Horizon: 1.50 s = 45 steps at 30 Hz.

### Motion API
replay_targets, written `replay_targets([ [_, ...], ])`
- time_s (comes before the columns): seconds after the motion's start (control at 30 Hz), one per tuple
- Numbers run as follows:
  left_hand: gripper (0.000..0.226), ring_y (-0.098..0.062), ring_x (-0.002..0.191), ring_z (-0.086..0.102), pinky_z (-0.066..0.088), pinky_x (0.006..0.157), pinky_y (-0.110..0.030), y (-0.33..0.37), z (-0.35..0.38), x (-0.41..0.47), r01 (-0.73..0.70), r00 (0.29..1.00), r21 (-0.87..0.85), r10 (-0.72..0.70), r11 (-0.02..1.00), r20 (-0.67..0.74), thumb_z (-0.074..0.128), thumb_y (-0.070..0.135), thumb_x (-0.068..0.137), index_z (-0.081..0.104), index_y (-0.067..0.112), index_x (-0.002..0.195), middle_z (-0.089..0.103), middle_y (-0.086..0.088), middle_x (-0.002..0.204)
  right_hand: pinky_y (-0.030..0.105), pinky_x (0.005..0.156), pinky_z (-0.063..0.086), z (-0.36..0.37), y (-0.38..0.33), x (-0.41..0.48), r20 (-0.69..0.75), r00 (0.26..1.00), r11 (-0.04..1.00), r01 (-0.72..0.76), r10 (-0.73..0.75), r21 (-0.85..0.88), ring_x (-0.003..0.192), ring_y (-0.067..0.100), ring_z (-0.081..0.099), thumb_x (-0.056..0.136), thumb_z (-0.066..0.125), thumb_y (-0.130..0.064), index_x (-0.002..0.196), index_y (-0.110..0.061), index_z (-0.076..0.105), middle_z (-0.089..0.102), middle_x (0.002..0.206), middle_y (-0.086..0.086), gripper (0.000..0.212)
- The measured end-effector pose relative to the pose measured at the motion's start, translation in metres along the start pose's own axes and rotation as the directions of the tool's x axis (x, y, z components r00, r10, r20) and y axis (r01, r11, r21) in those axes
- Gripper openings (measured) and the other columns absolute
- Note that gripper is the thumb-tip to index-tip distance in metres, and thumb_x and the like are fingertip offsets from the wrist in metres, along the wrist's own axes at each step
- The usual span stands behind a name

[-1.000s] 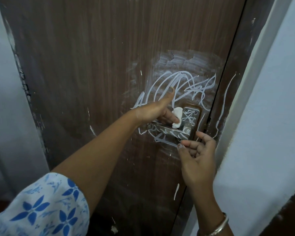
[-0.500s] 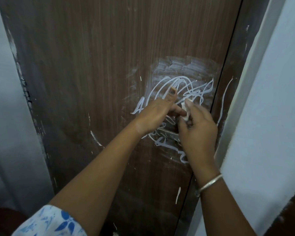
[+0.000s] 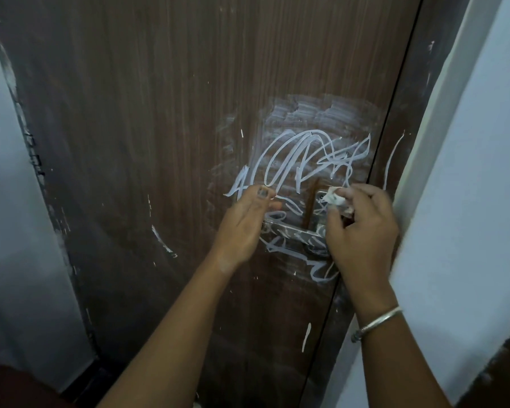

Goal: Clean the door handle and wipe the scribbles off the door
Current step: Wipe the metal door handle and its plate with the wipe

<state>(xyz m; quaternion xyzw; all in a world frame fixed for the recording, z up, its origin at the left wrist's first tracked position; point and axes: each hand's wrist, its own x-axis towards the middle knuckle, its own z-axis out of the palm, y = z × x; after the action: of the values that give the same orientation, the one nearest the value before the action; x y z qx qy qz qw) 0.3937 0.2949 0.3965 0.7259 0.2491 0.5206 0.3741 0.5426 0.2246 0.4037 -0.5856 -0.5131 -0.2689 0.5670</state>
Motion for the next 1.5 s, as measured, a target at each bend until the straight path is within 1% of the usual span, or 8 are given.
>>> replay_targets([
  [0.1, 0.051, -0.011, 0.099, 0.063, 0.042, 0.089, -0.031, -0.010, -0.002, -0.001, 0.048, 0.997, -0.097, -0.054, 0.994, -0.055, 0.019, 0.052, 0.087, 0.059, 0.024, 0.102, 0.072, 0.003, 0.094, 0.025, 0.077, 0.046, 0.003, -0.002, 0.003, 0.059, 0.992, 0.991, 0.118, -0.114, -0.070, 0.086, 0.025, 0.061, 0.081, 0.068, -0.003, 0.094, 0.001, 0.068, 0.064, 0.098, 0.016, 0.014],
  [0.3, 0.056, -0.012, 0.106, 0.062, 0.040, 0.095, -0.029, -0.016, 0.000, -0.006, 0.060, 0.996, -0.205, -0.073, 0.977, -0.059, 0.010, 0.053, 0.087, 0.061, 0.031, 0.097, 0.074, 0.003, 0.092, 0.029, 0.065, 0.045, 0.004, 0.000, 0.010, 0.057, 0.980, 0.951, 0.197, -0.189, -0.239, 0.077, 0.029, 0.058, 0.082, 0.066, -0.001, 0.107, -0.004, 0.065, 0.067, 0.079, 0.011, 0.026],
  [0.43, 0.067, -0.022, 0.118, 0.055, 0.031, 0.108, -0.049, -0.014, 0.002, -0.008, 0.017, 0.998, -0.212, -0.029, 0.977, -0.055, 0.013, 0.085, 0.074, 0.069, 0.050, 0.085, 0.067, -0.012, 0.111, 0.028, 0.063, 0.042, 0.013, 0.001, 0.008, 0.139, 0.953, 0.907, 0.301, -0.271, -0.295, 0.075, 0.031, 0.055, 0.078, 0.066, 0.006, 0.092, -0.001, 0.071, 0.067, 0.076, 0.013, 0.017],
  [0.6, 0.067, -0.020, 0.117, 0.056, 0.034, 0.105, -0.042, -0.015, 0.002, -0.010, -0.037, 0.997, -0.209, 0.023, 0.977, -0.069, 0.016, 0.092, 0.065, 0.067, 0.053, 0.087, 0.068, -0.010, 0.111, 0.023, 0.064, 0.035, 0.013, 0.008, 0.006, 0.104, 0.972, 0.912, 0.234, -0.211, -0.338, 0.073, 0.031, 0.055, 0.077, 0.068, 0.006, 0.085, 0.001, 0.071, 0.065, 0.079, 0.015, 0.010],
  [0.8, 0.090, -0.010, 0.108, 0.062, 0.041, 0.093, -0.018, -0.015, 0.005, -0.011, -0.038, 0.995, -0.247, 0.012, 0.968, -0.104, 0.021, 0.092, 0.064, 0.058, 0.021, 0.107, 0.072, 0.001, 0.105, 0.028, 0.063, 0.042, 0.019, 0.002, 0.011, 0.114, 0.959, 0.903, 0.282, -0.258, -0.324, 0.072, 0.032, 0.055, 0.080, 0.066, 0.005, 0.081, 0.002, 0.071, 0.066, 0.077, 0.014, 0.006],
  [1.0, 0.087, -0.014, 0.115, 0.059, 0.035, 0.107, -0.042, -0.018, 0.007, -0.019, -0.061, 0.989, -0.242, 0.025, 0.968, -0.148, 0.021, 0.089, 0.068, 0.058, 0.021, 0.108, 0.071, 0.001, 0.107, 0.023, 0.063, 0.035, 0.008, 0.007, 0.010, 0.105, 0.977, 0.902, 0.212, -0.185, -0.376, 0.069, 0.030, 0.055, 0.076, 0.070, 0.005, 0.078, 0.002, 0.072, 0.064, 0.073, 0.015, 0.004],
  [1.2, 0.084, 0.000, 0.118, 0.052, 0.035, 0.096, -0.008, -0.016, 0.008, -0.026, -0.081, 0.981, -0.209, 0.042, 0.975, -0.187, 0.021, 0.087, 0.071, 0.057, 0.023, 0.110, 0.061, 0.009, 0.120, 0.026, 0.057, 0.042, 0.013, 0.006, 0.009, 0.147, 0.947, 0.882, 0.319, -0.285, -0.347, 0.068, 0.030, 0.055, 0.073, 0.070, 0.009, 0.077, 0.003, 0.071, 0.062, 0.069, 0.015, 0.007],
  [1.5, 0.078, 0.011, 0.122, 0.043, 0.032, 0.097, -0.004, -0.013, 0.015, -0.034, -0.033, 0.987, -0.245, -0.007, 0.969, -0.161, 0.023, 0.086, 0.072, 0.057, 0.027, 0.108, 0.051, 0.013, 0.131, 0.025, 0.055, 0.040, 0.014, 0.002, 0.010, 0.187, 0.939, 0.883, 0.337, -0.289, -0.327, 0.065, 0.030, 0.055, 0.073, 0.071, 0.009, 0.074, 0.005, 0.069, 0.059, 0.067, 0.015, 0.005],
])
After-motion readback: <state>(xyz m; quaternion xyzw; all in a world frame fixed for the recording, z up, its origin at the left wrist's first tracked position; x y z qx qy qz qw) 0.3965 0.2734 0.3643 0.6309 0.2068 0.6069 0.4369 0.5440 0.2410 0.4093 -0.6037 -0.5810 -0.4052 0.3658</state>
